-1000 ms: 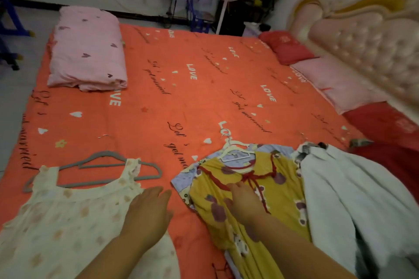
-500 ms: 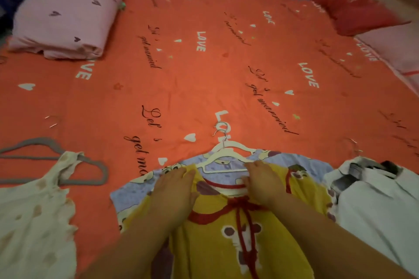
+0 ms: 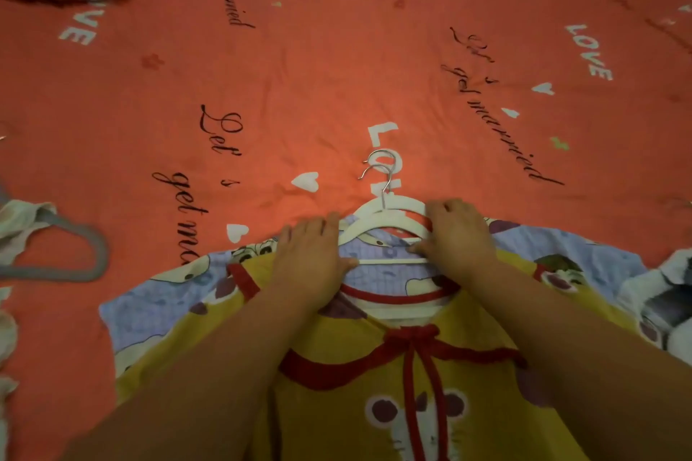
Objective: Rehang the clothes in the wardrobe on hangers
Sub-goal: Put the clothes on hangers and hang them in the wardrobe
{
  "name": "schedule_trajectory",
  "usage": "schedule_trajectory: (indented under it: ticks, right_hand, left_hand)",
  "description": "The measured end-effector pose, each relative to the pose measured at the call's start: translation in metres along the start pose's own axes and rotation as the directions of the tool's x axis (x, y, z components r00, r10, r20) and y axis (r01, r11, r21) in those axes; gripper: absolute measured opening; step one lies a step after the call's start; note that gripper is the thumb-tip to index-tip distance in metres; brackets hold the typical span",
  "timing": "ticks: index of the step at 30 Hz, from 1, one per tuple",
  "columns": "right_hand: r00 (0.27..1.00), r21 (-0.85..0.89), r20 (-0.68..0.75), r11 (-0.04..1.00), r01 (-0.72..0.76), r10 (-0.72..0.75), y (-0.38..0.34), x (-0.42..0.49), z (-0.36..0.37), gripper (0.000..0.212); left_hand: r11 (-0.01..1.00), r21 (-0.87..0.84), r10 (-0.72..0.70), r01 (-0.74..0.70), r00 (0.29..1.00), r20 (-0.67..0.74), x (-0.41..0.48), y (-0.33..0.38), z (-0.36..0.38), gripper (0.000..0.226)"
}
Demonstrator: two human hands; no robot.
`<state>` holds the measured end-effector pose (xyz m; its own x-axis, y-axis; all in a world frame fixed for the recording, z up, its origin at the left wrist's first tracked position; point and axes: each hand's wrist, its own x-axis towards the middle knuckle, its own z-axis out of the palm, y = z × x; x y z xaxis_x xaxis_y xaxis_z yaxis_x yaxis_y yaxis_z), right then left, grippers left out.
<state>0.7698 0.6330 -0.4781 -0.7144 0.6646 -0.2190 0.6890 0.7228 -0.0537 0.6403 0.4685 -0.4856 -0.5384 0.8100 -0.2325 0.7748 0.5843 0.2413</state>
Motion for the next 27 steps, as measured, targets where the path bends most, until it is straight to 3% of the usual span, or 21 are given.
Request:
schedule_trajectory:
  ticks: [8,11,15,20,24,27]
  right_hand:
    - [0.981,0.081,-0.113,0.982,0.17,-0.16,-0.004,-0.043,-0.051,0.067]
    - [0.977,0.156,-0.135,0.97,0.188,-0.168,-0.021,-0.066,-0.074,0.056]
    - [0.966,0.22,-0.196,0.952,0.212,-0.169,-0.055,-0.103,-0.114,0.032]
    - [0.944,0.277,-0.266,0.923,0.267,-0.193,-0.108,-0.171,-0.192,0.018]
    - [0.919,0.266,-0.338,0.916,0.301,-0.204,-0.16,-0.226,-0.256,0.02]
    - [0.909,0.22,-0.312,0.91,0.351,-0.275,-0.192,-0.269,-0.289,0.023]
  left_hand:
    - [0.99,-0.112,0.071,-0.085,0.989,-0.13,-0.03,-0.005,-0.042,0.061]
    - [0.985,-0.105,0.111,-0.136,0.971,-0.212,-0.061,-0.011,-0.071,0.048]
    - [0.974,-0.11,0.144,-0.199,0.914,-0.379,-0.117,-0.021,-0.123,0.039]
    - [0.969,-0.121,0.132,-0.215,0.867,-0.48,-0.2,-0.037,-0.197,0.035]
    - [0.967,-0.136,0.1,-0.216,0.812,-0.575,-0.272,-0.057,-0.258,0.029]
    - [0.973,-0.107,0.094,-0.204,0.775,-0.625,-0.333,-0.073,-0.292,0.033]
